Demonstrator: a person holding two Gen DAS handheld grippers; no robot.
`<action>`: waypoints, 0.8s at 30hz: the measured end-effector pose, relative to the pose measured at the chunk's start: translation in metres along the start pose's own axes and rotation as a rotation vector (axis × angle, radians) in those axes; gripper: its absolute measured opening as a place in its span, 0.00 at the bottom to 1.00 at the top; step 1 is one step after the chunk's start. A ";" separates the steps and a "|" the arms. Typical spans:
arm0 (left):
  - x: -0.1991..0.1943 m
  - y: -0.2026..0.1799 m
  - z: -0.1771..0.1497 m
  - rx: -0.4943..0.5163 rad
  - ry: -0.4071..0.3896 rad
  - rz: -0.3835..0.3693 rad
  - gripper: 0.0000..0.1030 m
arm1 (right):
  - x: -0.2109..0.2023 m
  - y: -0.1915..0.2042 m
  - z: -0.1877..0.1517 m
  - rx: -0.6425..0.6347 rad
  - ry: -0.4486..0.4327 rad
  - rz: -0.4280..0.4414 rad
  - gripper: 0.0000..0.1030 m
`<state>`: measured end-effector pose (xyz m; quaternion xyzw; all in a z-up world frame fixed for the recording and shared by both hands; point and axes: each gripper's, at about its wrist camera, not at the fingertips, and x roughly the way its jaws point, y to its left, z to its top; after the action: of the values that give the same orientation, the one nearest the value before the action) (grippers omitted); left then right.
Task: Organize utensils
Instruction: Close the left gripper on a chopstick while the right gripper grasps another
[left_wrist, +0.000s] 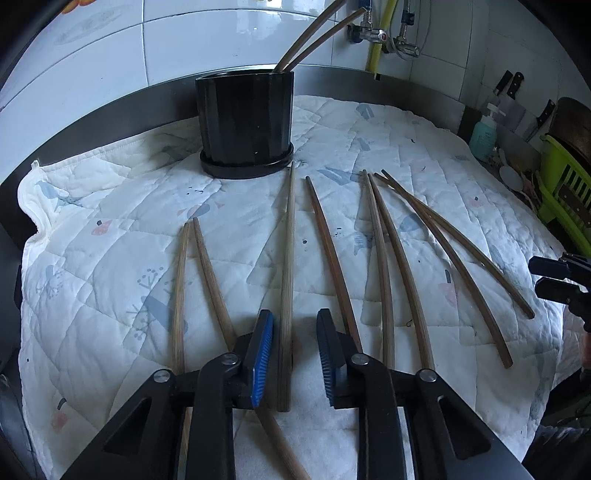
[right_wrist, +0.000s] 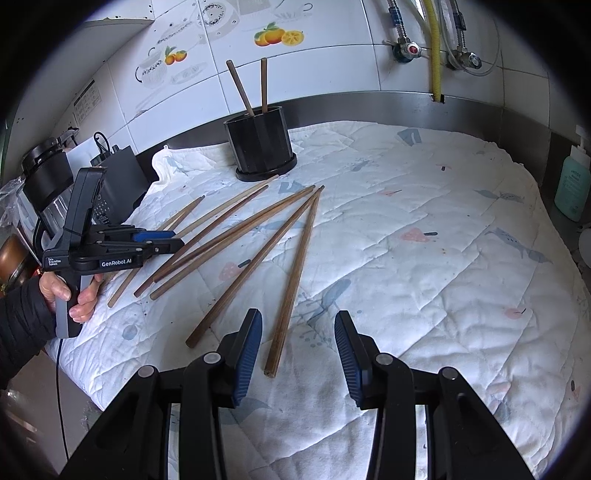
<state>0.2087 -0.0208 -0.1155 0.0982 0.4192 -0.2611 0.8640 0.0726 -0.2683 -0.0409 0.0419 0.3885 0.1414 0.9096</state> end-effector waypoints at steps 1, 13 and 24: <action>0.000 0.001 0.000 -0.004 -0.002 0.004 0.18 | 0.001 -0.001 0.000 0.002 0.000 0.000 0.44; -0.016 -0.008 0.001 -0.053 -0.048 0.056 0.07 | 0.011 0.010 -0.012 -0.029 -0.009 -0.028 0.44; -0.043 -0.012 0.005 -0.105 -0.101 0.033 0.07 | 0.028 0.027 -0.016 -0.061 -0.077 -0.095 0.35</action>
<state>0.1835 -0.0172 -0.0779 0.0463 0.3867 -0.2292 0.8921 0.0734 -0.2347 -0.0661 0.0011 0.3504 0.1083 0.9303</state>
